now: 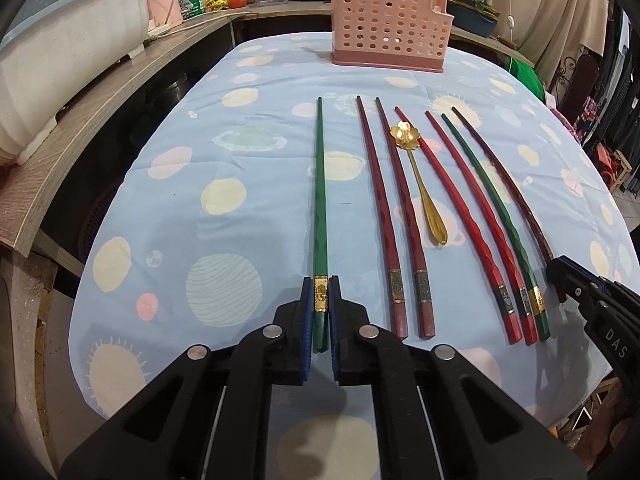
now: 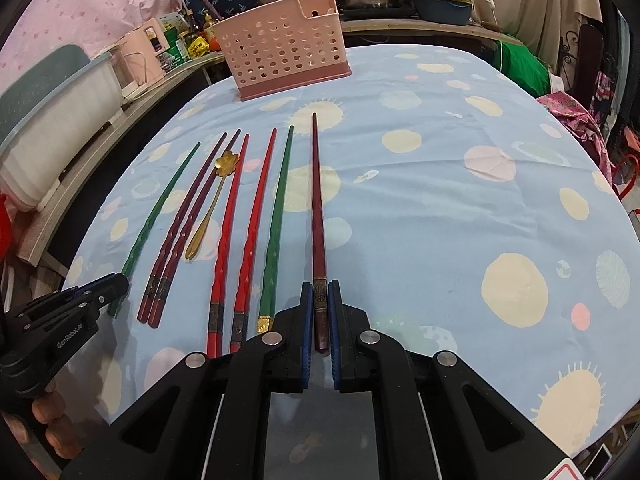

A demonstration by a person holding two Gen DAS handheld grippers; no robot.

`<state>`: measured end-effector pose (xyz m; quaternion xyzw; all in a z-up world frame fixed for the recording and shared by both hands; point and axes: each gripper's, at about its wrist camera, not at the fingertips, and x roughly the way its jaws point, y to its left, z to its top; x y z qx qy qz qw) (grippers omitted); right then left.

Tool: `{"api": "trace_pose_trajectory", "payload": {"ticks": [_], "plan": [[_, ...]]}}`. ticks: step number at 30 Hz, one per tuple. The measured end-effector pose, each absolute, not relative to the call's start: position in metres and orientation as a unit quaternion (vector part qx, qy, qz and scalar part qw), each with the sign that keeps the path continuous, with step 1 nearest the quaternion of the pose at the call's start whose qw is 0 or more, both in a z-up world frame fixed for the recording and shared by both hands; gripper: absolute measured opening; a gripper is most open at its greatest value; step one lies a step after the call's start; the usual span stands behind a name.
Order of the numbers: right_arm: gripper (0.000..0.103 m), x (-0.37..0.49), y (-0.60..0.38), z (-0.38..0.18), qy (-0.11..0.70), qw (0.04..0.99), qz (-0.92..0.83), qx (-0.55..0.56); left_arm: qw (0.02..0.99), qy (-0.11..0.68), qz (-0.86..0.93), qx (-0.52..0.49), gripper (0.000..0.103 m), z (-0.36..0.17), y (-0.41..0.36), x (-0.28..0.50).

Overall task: Organize utensils
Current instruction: 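Lift the green chopstick with the left gripper while the right gripper carries its chopstick to the basket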

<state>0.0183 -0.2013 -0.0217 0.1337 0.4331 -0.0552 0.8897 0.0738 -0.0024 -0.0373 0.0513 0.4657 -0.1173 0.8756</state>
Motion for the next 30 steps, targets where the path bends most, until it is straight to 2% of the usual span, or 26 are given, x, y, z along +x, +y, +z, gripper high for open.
{"api": "trace_pose_trajectory", "payload": {"ticks": [16,30], "plan": [[0.007,0.020,-0.221,0.028,0.383,0.910,-0.057,0.150,0.889,0.442,-0.122,-0.007,0.007,0.018,0.017,0.093],[0.007,0.044,-0.246,0.080,0.333,0.928,-0.061,0.156,0.913,0.389,-0.121,-0.015,0.007,0.083,0.015,0.123]]}}
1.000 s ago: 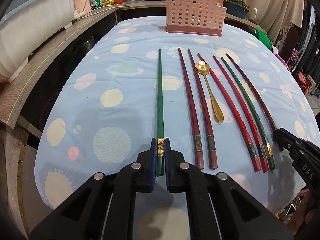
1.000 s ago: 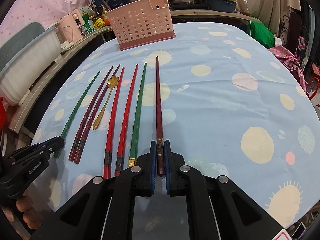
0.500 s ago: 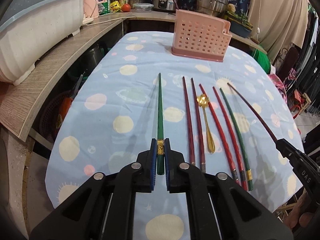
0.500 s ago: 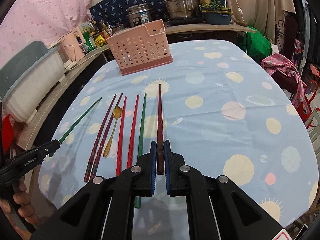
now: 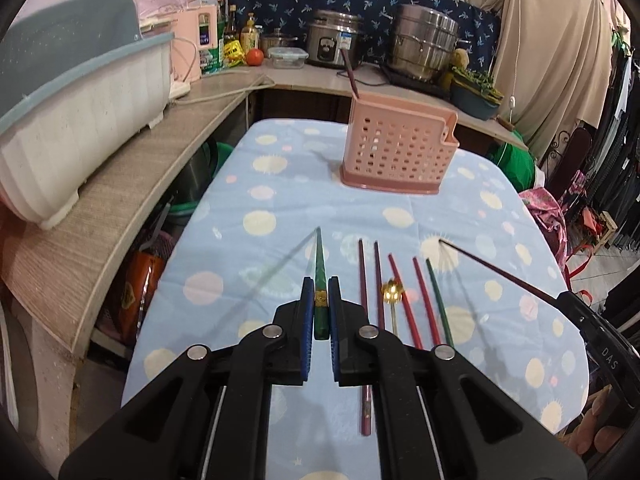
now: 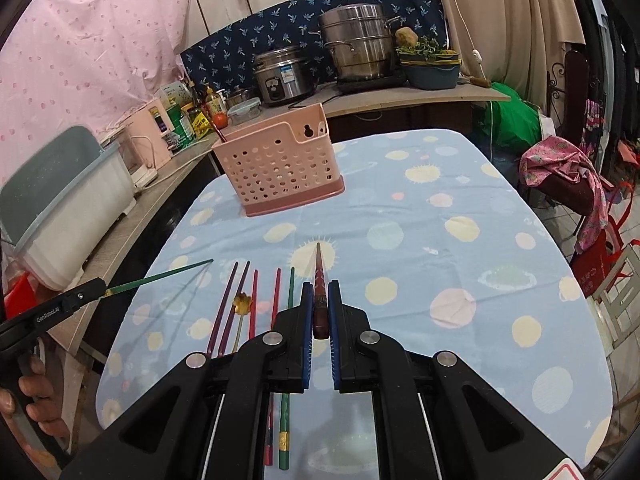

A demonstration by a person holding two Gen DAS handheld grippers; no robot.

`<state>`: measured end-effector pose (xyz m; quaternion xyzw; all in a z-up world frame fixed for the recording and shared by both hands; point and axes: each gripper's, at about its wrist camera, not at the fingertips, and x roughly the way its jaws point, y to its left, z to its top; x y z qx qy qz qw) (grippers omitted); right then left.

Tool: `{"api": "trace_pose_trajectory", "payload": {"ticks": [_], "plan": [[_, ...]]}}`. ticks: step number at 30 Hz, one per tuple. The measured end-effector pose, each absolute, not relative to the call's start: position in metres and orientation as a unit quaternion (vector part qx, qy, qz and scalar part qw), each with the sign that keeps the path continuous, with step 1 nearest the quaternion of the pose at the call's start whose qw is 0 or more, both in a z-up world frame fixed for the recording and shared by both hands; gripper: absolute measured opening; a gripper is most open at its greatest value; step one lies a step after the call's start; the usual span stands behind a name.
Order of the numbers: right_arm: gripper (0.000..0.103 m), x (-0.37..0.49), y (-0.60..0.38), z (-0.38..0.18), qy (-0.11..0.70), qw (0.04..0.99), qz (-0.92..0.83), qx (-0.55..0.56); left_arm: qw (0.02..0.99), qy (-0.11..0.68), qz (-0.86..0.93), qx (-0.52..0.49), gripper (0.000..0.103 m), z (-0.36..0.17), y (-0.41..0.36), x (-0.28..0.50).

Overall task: Organize utensils
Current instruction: 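Lift the green chopstick with the left gripper while the right gripper carries its chopstick to the basket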

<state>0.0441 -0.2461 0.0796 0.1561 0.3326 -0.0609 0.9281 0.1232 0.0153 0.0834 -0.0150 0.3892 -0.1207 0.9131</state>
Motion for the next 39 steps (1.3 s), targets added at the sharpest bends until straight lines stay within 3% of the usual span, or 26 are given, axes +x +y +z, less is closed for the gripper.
{"api": "trace_pose_trajectory", "payload": {"ticks": [24,39], "plan": [[0.007,0.125,-0.280,0.155,0.277,0.947,-0.030,0.162,0.923,0.351,-0.155,-0.015,0.007,0.158,-0.008,0.201],[0.007,0.194,-0.286,0.230,0.205,0.969,-0.020,0.133,0.943,0.289,-0.164,-0.012,0.007,0.232,-0.036,0.253]]}}
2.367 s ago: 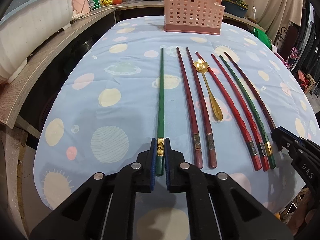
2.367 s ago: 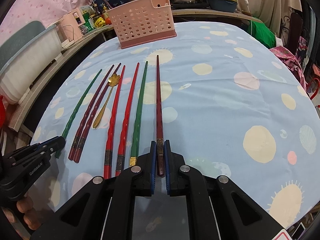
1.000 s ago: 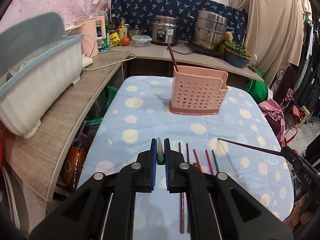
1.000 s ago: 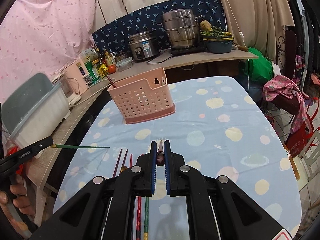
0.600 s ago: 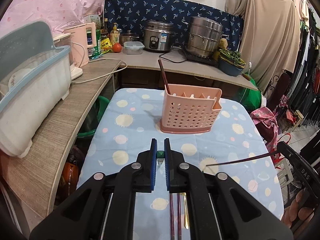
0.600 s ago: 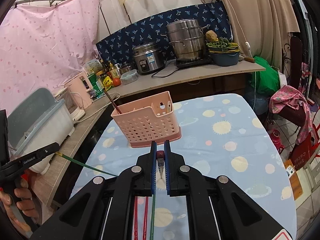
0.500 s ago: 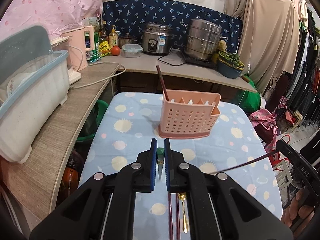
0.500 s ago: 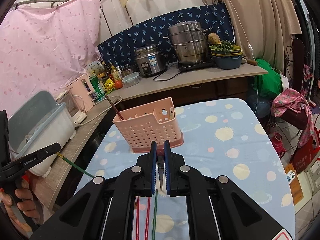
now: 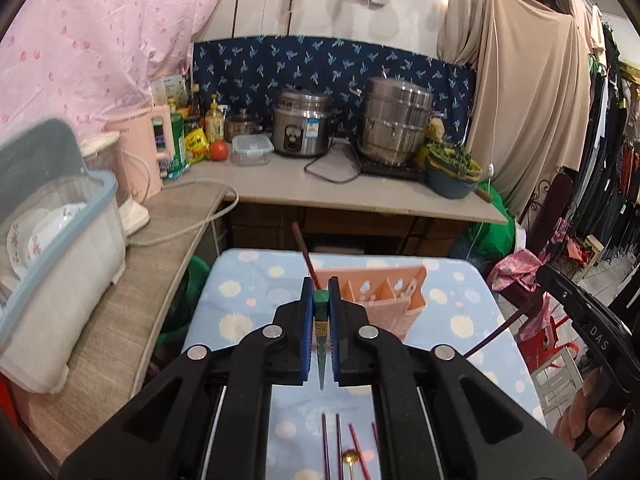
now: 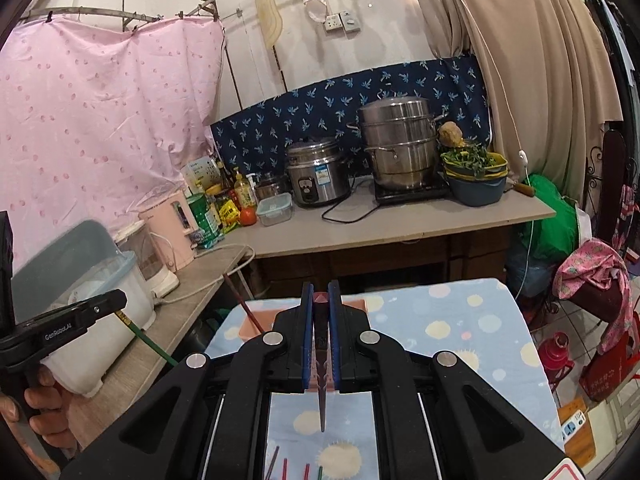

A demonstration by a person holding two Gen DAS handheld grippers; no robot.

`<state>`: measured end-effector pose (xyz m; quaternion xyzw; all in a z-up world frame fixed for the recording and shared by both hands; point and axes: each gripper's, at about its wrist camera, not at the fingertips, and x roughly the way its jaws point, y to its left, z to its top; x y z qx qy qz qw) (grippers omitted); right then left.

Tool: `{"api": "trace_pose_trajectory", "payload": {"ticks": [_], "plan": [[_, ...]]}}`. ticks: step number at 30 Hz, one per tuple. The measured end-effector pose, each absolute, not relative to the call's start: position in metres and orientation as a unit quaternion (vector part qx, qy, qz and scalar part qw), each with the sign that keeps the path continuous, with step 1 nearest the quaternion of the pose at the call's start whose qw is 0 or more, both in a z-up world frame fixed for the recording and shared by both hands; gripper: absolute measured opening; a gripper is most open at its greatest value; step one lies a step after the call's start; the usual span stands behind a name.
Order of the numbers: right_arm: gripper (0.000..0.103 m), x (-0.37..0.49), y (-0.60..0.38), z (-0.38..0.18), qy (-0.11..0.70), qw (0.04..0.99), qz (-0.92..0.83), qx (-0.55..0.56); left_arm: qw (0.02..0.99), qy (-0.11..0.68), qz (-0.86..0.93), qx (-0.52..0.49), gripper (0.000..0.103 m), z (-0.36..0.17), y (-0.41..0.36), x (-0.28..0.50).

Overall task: Organize utensils
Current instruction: 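Lift the green chopstick with the left gripper while the right gripper carries its chopstick to the basket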

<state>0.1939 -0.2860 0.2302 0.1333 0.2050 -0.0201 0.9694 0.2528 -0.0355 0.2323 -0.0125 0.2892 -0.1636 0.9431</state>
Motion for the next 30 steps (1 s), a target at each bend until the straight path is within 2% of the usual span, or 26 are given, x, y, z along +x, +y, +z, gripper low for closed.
{"api": "trace_pose_trajectory", "payload": {"ticks": [9,15,22,30], "plan": [[0.007,0.245,-0.301,0.277,0.144,0.975,-0.015,0.166,0.964,0.211,-0.161,-0.034,0.007,0.294,-0.045,0.289],[0.007,0.275,-0.293,0.284,0.131,0.980,-0.015,0.149,0.973,0.171,-0.151,-0.038,0.007,0.311,-0.053,0.311],[0.007,0.303,-0.294,0.260,0.152,0.977,-0.018,0.149,0.973,0.165,-0.154,-0.049,0.007,0.295,-0.066,0.335],[0.007,0.323,-0.296,0.214,0.196,0.970,-0.025,0.143,0.964,0.207,-0.155,-0.057,0.007,0.240,-0.076,0.363]]}}
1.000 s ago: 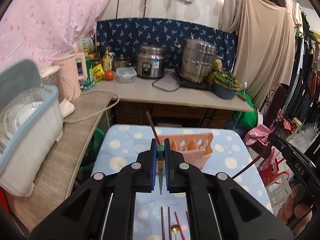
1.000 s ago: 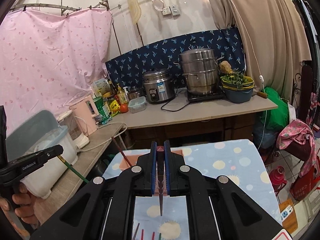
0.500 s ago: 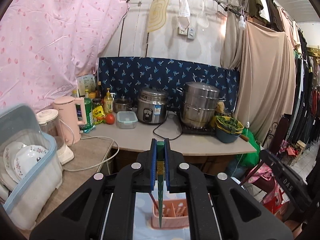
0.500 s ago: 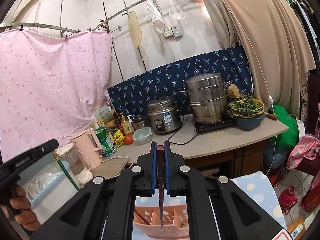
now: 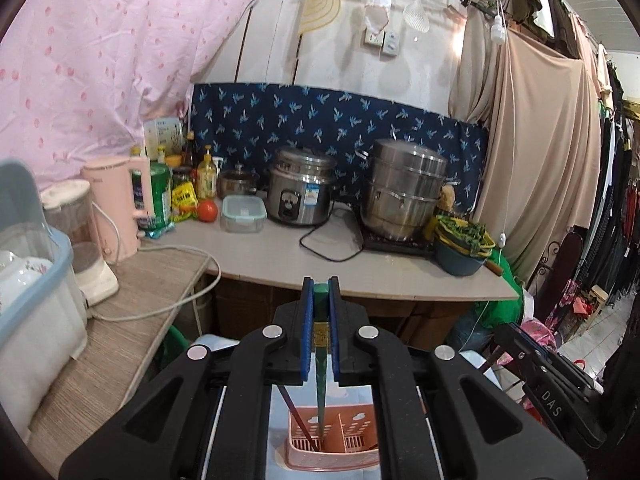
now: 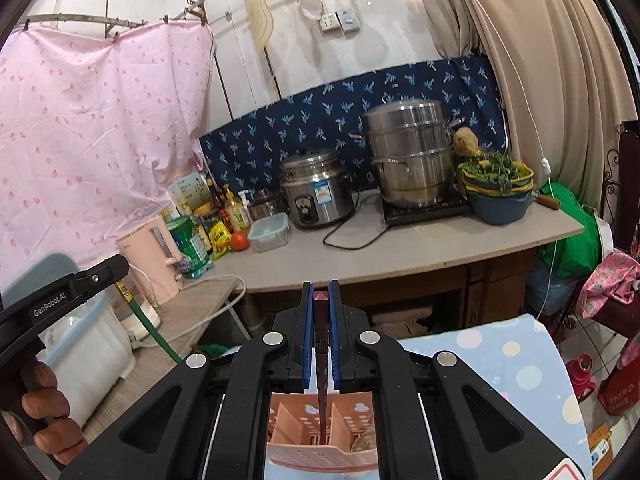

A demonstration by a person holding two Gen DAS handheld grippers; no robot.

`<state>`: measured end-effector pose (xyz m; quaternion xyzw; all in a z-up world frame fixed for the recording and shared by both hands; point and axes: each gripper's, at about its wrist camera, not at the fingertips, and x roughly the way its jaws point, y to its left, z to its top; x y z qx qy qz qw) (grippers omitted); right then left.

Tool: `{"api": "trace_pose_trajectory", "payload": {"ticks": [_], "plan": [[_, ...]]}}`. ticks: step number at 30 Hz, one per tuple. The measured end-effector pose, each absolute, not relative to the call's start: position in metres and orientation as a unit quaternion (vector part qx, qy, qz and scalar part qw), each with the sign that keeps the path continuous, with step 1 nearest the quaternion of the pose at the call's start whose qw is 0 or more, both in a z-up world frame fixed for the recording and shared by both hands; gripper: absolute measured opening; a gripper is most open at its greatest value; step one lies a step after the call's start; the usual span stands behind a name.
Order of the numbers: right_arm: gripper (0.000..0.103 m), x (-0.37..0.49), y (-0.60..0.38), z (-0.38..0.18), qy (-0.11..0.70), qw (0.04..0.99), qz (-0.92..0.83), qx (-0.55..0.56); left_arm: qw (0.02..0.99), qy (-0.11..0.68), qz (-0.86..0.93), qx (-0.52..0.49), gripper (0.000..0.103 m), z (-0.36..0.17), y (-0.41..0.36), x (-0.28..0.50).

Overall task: Organize utensils
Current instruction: 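Lift the green chopstick with the left gripper while the right gripper carries its chopstick to the basket, then open the left gripper over the basket while the right gripper releases its chopstick into it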

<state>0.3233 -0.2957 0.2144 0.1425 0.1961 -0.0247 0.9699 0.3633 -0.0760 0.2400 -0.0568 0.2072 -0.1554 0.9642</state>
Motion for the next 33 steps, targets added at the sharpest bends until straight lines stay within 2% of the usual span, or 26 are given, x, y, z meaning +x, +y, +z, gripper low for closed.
{"api": "trace_pose_trajectory", "payload": {"ticks": [12,14,16,18,20,21,27,30,33], "plan": [[0.008,0.331,-0.292,0.168,0.240,0.961,-0.026,0.133,0.951,0.263,-0.159,-0.046,0.007,0.186,-0.089,0.378],[0.010,0.330,-0.291,0.167,0.237,0.962,-0.030,0.132,0.950,0.266,-0.158,-0.046,0.007,0.183,-0.089,0.378],[0.016,0.328,-0.292,0.167,0.236,0.962,-0.032,0.131,0.950,0.266,-0.158,-0.047,0.008,0.181,-0.088,0.377],[0.022,0.324,-0.293,0.167,0.234,0.962,-0.033,0.133,0.950,0.266,-0.159,-0.043,0.015,0.181,-0.088,0.374],[0.022,0.320,-0.294,0.168,0.233,0.963,-0.033,0.135,0.952,0.262,-0.154,-0.038,0.030,0.181,-0.088,0.370],[0.022,0.318,-0.294,0.170,0.232,0.963,-0.032,0.135,0.953,0.261,-0.152,-0.037,0.033,0.181,-0.087,0.369],[0.024,0.295,-0.293,0.176,0.230,0.963,-0.026,0.136,0.954,0.263,-0.143,-0.019,0.037,0.185,-0.083,0.353],[0.025,0.279,-0.290,0.178,0.232,0.962,-0.020,0.139,0.954,0.264,-0.140,-0.009,0.043,0.186,-0.080,0.340],[0.025,0.261,-0.285,0.177,0.235,0.962,-0.017,0.134,0.954,0.266,-0.138,0.000,0.043,0.185,-0.076,0.325]]}}
